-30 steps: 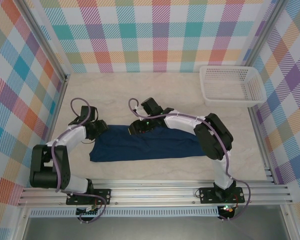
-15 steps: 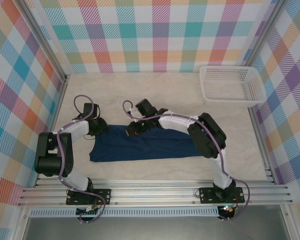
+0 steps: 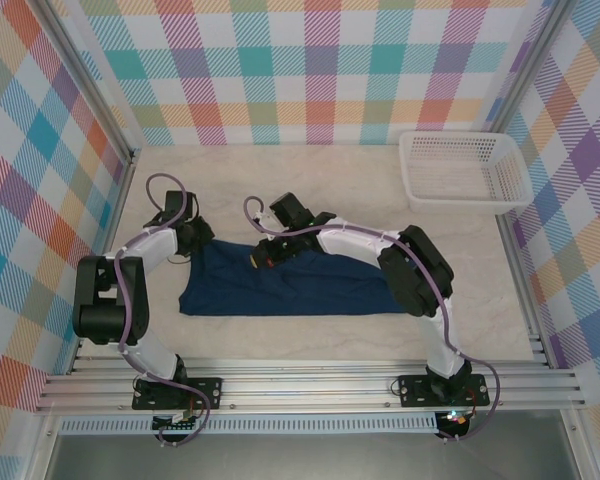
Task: Fold the inside-out t-shirt
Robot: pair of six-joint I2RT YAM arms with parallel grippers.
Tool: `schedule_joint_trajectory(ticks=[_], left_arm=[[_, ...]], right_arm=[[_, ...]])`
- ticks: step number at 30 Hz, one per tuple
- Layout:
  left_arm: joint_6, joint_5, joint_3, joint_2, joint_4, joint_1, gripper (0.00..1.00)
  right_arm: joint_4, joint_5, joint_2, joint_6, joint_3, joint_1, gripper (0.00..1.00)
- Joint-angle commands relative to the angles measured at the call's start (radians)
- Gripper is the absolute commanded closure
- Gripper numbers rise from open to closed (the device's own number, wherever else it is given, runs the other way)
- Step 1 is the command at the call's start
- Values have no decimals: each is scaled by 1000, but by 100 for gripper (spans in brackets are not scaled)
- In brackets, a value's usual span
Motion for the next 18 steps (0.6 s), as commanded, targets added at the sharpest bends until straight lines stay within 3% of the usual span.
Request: schedule_joint_trajectory(ticks=[1, 7, 14, 18], left_arm=[[20, -9, 40, 37, -3, 16, 86], [20, -18, 80, 89, 3, 22, 76], [14, 3, 122, 127, 1, 36, 66], [10, 20, 127, 112, 0, 46, 55]], right_arm=[[-13, -50, -61, -39, 30, 25, 99], [17, -76, -37, -11, 45, 68, 97], [52, -124, 53, 41, 99, 143, 81], [-6, -62, 47, 5, 109, 146, 73]])
